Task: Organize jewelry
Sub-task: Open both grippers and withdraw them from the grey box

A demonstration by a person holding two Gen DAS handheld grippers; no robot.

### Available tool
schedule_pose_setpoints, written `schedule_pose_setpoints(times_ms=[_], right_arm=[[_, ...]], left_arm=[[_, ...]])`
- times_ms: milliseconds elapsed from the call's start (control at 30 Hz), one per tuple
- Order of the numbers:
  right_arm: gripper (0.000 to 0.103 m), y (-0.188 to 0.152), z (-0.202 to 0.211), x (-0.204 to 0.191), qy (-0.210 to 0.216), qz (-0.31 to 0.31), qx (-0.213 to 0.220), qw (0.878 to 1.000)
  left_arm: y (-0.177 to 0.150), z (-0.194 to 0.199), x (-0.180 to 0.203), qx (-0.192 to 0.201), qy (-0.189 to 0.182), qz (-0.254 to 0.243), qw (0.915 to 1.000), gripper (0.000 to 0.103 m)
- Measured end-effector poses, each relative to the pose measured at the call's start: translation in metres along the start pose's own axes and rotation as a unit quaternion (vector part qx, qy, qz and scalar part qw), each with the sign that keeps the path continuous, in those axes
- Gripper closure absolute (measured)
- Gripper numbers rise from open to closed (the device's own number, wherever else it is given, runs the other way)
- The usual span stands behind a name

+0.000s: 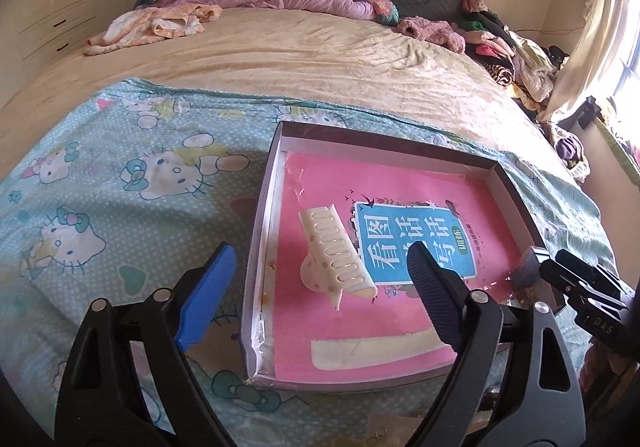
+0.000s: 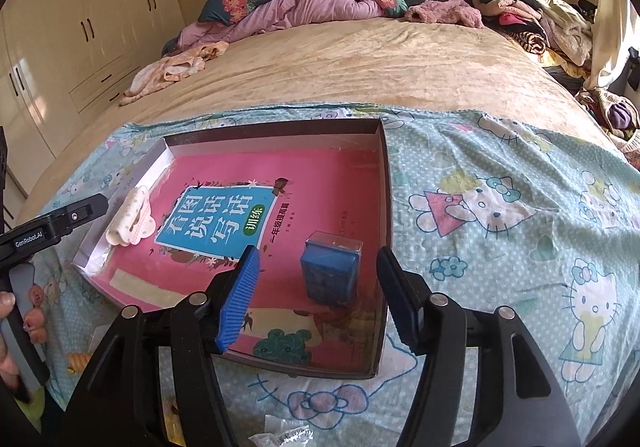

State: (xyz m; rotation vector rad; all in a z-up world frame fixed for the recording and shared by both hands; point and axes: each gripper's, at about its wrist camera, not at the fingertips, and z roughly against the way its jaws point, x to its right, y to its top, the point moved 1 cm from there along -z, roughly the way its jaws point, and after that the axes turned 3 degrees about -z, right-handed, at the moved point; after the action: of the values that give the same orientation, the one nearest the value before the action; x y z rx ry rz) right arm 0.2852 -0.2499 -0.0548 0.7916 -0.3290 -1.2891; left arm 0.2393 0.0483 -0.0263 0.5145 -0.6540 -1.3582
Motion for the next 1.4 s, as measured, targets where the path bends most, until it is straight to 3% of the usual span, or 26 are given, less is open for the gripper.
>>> schedule_pose_setpoints(times_ms=[100, 367, 967, 1400], right_arm=[[0.028, -0.001, 0.011, 0.001, 0.001, -0.002, 0.012, 1.000], [0.015, -0.003, 0.056, -0.005, 0.007, 0.005, 0.054, 0.999], [0.013, -0.015, 0.129, -0.023, 0.022, 0.024, 0.102, 0.994], [0.011, -0.031, 0.160, -0.032, 0.022, 0.035, 0.111, 0.993]], left_arm=[[0.000, 0.006, -0.004, 0.004, 0.001, 0.006, 1.0000, 0.010], [-0.002, 0.034, -0.008, 0.022, 0.000, 0.016, 0.9996, 0.010], [-0.018, 0.101, -0.008, 0.059, -0.002, 0.012, 0.9982, 0.010], [-0.039, 0.123, -0.001, 0.056, -0.011, -0.011, 0.9983, 0.010]])
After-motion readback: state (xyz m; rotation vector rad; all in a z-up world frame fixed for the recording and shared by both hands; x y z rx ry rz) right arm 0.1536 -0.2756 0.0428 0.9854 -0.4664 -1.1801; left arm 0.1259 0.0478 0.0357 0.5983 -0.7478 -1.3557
